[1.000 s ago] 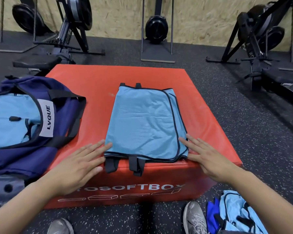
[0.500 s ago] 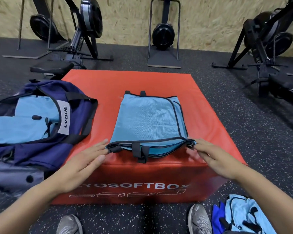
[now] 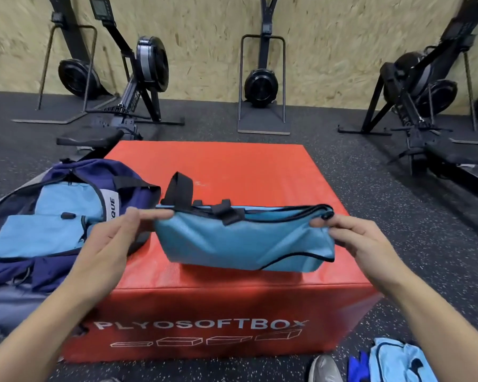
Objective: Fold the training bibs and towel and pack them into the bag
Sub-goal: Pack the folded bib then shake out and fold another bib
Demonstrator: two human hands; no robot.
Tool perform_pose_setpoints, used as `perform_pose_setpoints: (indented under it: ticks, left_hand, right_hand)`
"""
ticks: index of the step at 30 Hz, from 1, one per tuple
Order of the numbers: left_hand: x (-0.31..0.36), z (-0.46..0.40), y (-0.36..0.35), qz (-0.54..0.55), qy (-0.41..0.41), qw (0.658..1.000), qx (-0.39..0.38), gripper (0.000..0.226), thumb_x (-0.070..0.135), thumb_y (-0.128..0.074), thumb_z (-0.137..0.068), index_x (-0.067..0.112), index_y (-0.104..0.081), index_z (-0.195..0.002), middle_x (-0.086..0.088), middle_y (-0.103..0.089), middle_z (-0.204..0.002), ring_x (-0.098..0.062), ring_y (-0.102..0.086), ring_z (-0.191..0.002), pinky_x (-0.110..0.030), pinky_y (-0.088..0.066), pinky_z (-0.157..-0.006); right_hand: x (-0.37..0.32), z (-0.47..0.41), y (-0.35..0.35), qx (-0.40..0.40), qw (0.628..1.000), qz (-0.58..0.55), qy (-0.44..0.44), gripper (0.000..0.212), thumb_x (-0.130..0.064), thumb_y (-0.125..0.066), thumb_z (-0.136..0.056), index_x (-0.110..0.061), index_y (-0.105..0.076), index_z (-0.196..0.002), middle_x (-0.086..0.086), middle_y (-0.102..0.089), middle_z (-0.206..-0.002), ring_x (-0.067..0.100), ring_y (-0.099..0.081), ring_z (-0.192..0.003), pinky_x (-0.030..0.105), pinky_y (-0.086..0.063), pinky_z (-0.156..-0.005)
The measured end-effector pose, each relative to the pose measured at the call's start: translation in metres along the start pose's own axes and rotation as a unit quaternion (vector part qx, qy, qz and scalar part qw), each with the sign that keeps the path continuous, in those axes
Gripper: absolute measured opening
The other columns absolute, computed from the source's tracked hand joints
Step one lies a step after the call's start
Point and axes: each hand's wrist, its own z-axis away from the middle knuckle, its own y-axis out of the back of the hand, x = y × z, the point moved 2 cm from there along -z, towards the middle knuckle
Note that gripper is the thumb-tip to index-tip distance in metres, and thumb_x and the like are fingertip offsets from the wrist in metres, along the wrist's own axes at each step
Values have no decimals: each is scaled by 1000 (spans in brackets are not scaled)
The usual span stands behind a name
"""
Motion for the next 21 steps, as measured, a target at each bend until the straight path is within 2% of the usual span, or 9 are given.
perform_pose_setpoints:
  ticks: [2,5,7,9,11,13,15,18,21]
  left_hand:
    - [-11,-22,-8,39,39,998,23,45,52,-38,-103,30,-77,-110,1,-75,-112,-17,-68,-108,-38,-46,-99]
    - [-53,-64,-24,68,91,993,7,41,53,-46,-99,30,-73,-118,7,-71,-122,-14,-65,-117,-37,-46,-101]
    - [-96,-83,-36,16,124,991,-47,40,49,-53,-98,29,-65,-131,15,-64,-132,-4,-58,-124,-34,-44,-107]
    - [-142,-87,-48,-91,156,978,-103,37,28,-57,-102,24,-58,-138,14,-56,-139,-3,-52,-127,-23,-37,-111]
    - [-170,-85,-56,-185,155,961,-137,40,8,-60,-97,18,-57,-135,2,-55,-137,-13,-50,-128,-15,-32,-106]
    - [-177,-85,-61,-218,133,955,-148,46,1,-63,-93,12,-57,-137,-2,-53,-137,-16,-48,-131,-18,-27,-110]
    - [-178,-86,-61,-229,121,956,-141,50,3,-66,-91,11,-55,-139,-1,-51,-139,-14,-45,-132,-23,-25,-116]
    - [-185,-88,-61,-237,132,954,-128,57,2,-67,-88,10,-52,-143,-2,-48,-145,-18,-43,-138,-36,-28,-120]
    - [-185,-85,-62,-292,135,940,-111,59,5,-70,-85,11,-54,-141,-4,-51,-143,-26,-48,-131,-38,-33,-116]
  right_hand:
    - [4,-18,-8,19,998,-29,-43,30,5,-48,-95,-8,-75,-100,3,-76,-104,12,-68,-96,21,-54,-83]
    - [26,-56,-16,39,995,21,-94,27,-7,-51,-100,-17,-75,-109,1,-73,-114,9,-64,-100,29,-50,-87]
    - [54,-78,-19,29,988,80,-132,27,-15,-52,-102,-26,-70,-119,-3,-68,-125,11,-60,-113,29,-48,-89]
    - [88,-88,-24,1,972,143,-185,29,-22,-54,-103,-29,-64,-129,-6,-63,-130,25,-57,-126,34,-52,-90]
    - [111,-92,-27,-5,954,195,-226,29,-23,-56,-102,-26,-65,-129,5,-66,-129,41,-53,-125,49,-49,-97]
    - [120,-95,-27,9,948,216,-233,27,-24,-57,-101,-25,-67,-126,6,-68,-122,46,-54,-121,52,-50,-94]
    - [122,-99,-24,18,948,226,-223,28,-22,-60,-100,-23,-67,-127,-1,-65,-125,45,-63,-108,43,-57,-78]
    - [128,-103,-19,38,941,280,-185,34,-10,-61,-96,-23,-67,-127,-6,-63,-128,26,-67,-82,16,-45,-55]
    - [136,-108,-18,47,941,296,-155,39,-5,-63,-93,-25,-67,-126,-8,-62,-134,24,-68,-95,6,-44,-61]
